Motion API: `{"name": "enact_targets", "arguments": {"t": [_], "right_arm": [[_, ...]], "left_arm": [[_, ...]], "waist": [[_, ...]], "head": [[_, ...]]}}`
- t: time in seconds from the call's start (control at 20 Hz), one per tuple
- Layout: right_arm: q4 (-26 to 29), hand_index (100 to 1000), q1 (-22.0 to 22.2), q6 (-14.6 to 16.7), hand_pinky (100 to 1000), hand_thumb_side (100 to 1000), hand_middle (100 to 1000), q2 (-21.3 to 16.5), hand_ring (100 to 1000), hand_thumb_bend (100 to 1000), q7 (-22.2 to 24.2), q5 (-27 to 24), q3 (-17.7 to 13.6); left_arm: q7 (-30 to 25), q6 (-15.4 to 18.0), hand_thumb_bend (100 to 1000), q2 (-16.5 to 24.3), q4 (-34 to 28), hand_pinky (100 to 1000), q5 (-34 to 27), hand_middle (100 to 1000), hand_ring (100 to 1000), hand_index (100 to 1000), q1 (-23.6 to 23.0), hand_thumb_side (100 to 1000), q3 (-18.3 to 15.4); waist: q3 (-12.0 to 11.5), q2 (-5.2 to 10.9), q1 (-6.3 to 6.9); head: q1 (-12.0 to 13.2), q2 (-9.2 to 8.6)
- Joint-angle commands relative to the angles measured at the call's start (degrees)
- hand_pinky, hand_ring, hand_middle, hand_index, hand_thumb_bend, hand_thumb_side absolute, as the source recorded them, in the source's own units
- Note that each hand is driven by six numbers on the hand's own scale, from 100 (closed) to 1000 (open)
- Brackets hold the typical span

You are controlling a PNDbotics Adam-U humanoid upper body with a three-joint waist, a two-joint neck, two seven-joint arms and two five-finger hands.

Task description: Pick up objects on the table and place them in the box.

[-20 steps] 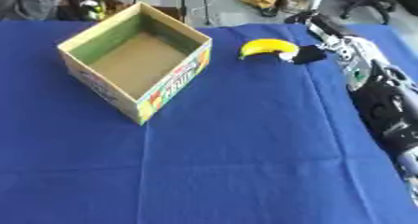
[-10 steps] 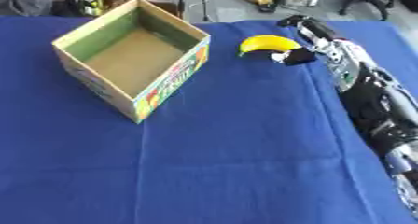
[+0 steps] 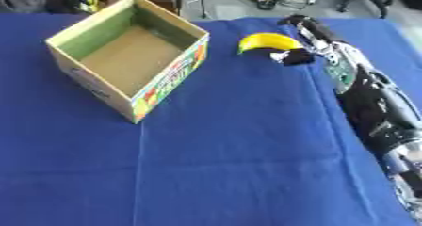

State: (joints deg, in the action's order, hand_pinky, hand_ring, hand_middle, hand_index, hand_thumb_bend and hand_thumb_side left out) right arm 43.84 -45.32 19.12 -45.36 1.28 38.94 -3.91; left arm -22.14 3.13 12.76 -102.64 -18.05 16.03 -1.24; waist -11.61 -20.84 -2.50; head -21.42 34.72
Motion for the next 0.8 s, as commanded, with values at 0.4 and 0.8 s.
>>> {"name": "enact_targets", "arguments": {"t": [0.4, 0.8], "right_arm": [[1.68, 918, 0.09, 0.06, 834, 514, 865, -3.48, 959, 380, -0.87, -2.2, -0.65], [4.07, 922, -0.44, 0.66, 819, 519, 864, -3.26, 953, 370, 0.83, -4.06, -0.1]], "left_arm": [[-0.6, 0.35, 313, 0.27, -1.67, 653, 0.44, 614, 662, 717, 0.71, 1000, 0.02], [-1.09, 0.54, 310, 0.17, -1.62, 654, 0.31, 613, 662, 717, 0.81, 1000, 0.14]], "waist": [[-1.92, 0.14, -0.59], [-3.63, 0.21, -0.76]], "head": [[-0.93, -1.91], [-2.0, -2.49]]}}
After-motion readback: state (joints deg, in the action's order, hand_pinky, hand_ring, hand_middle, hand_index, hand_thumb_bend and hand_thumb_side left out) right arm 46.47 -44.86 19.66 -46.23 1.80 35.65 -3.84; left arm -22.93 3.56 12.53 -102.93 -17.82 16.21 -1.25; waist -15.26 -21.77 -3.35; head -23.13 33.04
